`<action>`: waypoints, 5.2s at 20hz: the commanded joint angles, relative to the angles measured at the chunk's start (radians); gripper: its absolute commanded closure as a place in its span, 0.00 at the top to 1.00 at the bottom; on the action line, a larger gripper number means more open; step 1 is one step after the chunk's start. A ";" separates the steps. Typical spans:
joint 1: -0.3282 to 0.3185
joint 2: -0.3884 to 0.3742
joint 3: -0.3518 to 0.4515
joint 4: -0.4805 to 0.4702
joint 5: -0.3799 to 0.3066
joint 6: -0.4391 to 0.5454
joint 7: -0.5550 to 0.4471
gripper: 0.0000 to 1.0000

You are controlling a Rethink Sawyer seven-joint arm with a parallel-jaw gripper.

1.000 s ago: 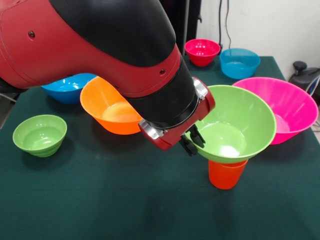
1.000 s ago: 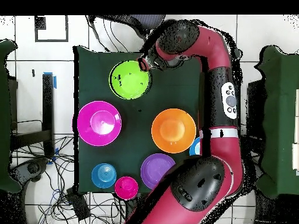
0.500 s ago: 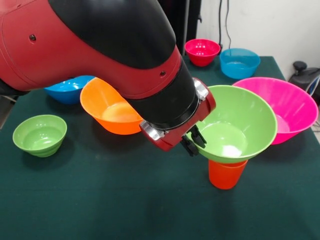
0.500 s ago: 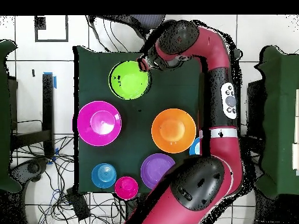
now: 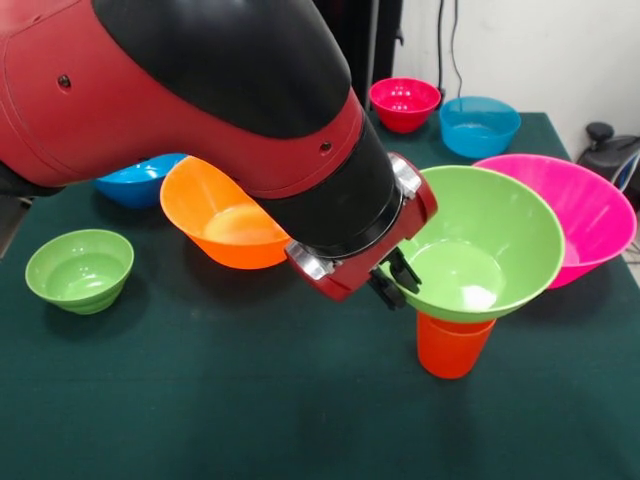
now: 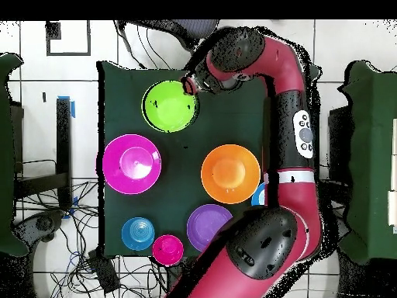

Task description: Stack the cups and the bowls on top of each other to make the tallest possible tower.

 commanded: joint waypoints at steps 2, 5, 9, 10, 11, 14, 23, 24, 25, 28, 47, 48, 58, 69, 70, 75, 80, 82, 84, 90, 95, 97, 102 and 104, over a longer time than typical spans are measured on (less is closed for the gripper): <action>0.029 0.015 -0.035 -0.059 0.013 0.058 -0.068 0.00; 0.030 0.015 -0.036 -0.059 0.017 0.052 -0.069 0.00; 0.028 0.015 -0.034 -0.057 0.018 0.040 -0.079 0.00; 0.026 0.015 -0.033 -0.056 0.017 0.034 -0.084 0.00; 0.026 0.017 -0.031 -0.060 0.013 0.028 -0.095 0.00; 0.032 0.023 -0.027 -0.077 0.005 0.017 -0.102 0.00; 0.041 0.024 -0.025 -0.091 0.008 0.024 -0.083 0.00; 0.044 0.027 -0.023 -0.101 0.007 0.028 -0.080 0.00; 0.045 0.028 -0.023 -0.100 0.010 0.022 -0.075 0.00; 0.053 0.034 -0.025 -0.111 0.007 0.019 -0.062 0.00; 0.060 0.018 -0.045 -0.103 -0.023 0.021 -0.103 0.00; 0.061 0.019 -0.046 -0.108 -0.024 0.026 -0.102 0.00; 0.068 0.017 -0.046 -0.118 -0.040 0.028 -0.140 0.00; 0.061 0.009 -0.053 -0.094 -0.038 0.009 -0.142 0.00; 0.063 0.010 -0.052 -0.099 -0.039 0.018 -0.145 0.00; 0.071 0.013 -0.054 -0.122 -0.056 0.053 -0.161 0.00; 0.077 0.019 -0.048 -0.140 -0.065 0.062 -0.169 0.00; 0.077 0.017 -0.048 -0.138 -0.067 0.059 -0.176 0.00; 0.075 0.016 -0.049 -0.134 -0.065 0.060 -0.172 0.00; 0.075 0.016 -0.051 -0.133 -0.062 0.062 -0.165 0.00; 0.076 0.017 -0.051 -0.138 -0.066 0.063 -0.172 0.00; 0.075 0.016 -0.053 -0.134 -0.064 0.062 -0.170 0.00; 0.077 0.016 -0.056 -0.138 -0.069 0.068 -0.169 0.00; 0.079 0.016 -0.059 -0.141 -0.073 0.073 -0.163 1.00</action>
